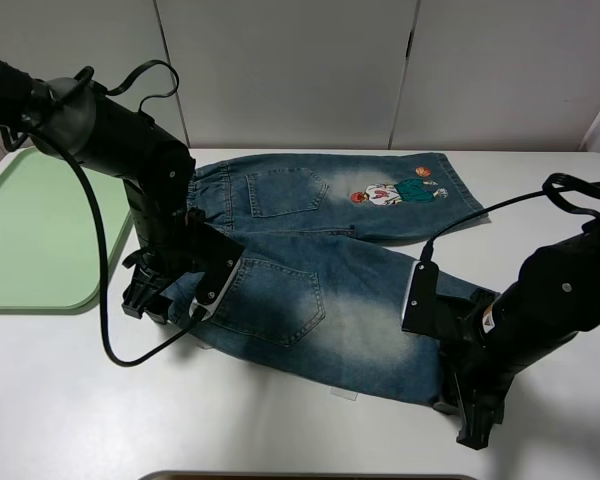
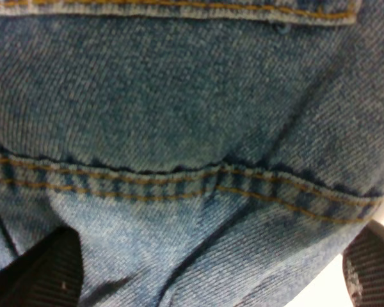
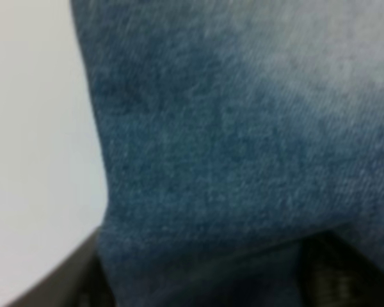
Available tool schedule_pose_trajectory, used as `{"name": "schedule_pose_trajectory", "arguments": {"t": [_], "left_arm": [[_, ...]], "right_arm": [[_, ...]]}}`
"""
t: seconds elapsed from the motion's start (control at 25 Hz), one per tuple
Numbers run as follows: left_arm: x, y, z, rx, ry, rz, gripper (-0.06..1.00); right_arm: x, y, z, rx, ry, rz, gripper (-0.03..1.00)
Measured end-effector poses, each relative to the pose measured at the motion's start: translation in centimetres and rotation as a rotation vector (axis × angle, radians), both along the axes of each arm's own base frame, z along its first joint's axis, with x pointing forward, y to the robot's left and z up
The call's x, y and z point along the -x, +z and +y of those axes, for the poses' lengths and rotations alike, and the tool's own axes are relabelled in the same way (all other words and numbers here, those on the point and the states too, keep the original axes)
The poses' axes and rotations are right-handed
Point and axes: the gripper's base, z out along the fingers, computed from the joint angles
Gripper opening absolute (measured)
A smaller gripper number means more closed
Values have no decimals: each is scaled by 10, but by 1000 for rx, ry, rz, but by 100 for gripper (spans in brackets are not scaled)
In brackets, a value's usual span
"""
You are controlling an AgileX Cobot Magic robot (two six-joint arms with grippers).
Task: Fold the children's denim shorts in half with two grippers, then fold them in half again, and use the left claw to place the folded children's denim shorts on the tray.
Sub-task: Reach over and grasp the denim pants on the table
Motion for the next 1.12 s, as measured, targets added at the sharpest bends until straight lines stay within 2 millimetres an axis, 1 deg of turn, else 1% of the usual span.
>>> {"name": "schedule_pose_trajectory", "arguments": {"t": [0.04, 0.16, 0.2, 0.28, 0.32, 0.36, 0.4, 0.6, 0.68, 0.76, 0.8, 0.88, 0.96, 1.0, 1.08, 1.12], "left_arm": [[0, 0, 0, 0, 0, 0, 80], [0, 0, 0, 0, 0, 0, 80], [0, 0, 0, 0, 0, 0, 80], [0, 0, 0, 0, 0, 0, 80], [0, 0, 0, 1, 0, -1, 80], [0, 0, 0, 1, 0, -1, 80], [0, 0, 0, 1, -1, -1, 80], [0, 0, 0, 1, -2, -1, 78], [-1, 0, -1, 5, -5, -8, 72], [-1, 0, -1, 7, -8, -10, 64], [-1, 0, -1, 7, -8, -10, 64], [-1, 0, -1, 8, -8, -7, 54], [-2, 0, -2, 11, -8, -9, 47], [-2, 0, -2, 11, -8, -9, 47], [-2, 0, -2, 16, -7, -12, 34], [-2, 1, -2, 21, -8, -19, 16]], "right_arm": [[0, 0, 0, 0, 0, 0, 44], [-1, 0, 0, -3, 4, -11, 34], [0, 0, 1, 0, 12, -4, 26], [0, 0, 2, -2, 17, -12, 15], [-1, 0, 2, -3, 20, -20, 7], [-1, 0, 2, -3, 27, -25, 1], [-1, 0, 2, -2, 32, -27, -2], [-2, 0, 2, 1, 42, -30, -2], [-2, 0, 2, 1, 42, -30, -2], [-2, 0, 2, 1, 42, -30, -2], [-2, 0, 2, 1, 42, -30, -2], [-2, 0, 2, 1, 42, -30, -2], [-2, 0, 2, 1, 42, -30, -2], [-2, 0, 2, 1, 42, -30, -2], [-2, 0, 2, 1, 42, -31, -2], [-2, 0, 2, 1, 42, -31, -2]]}}
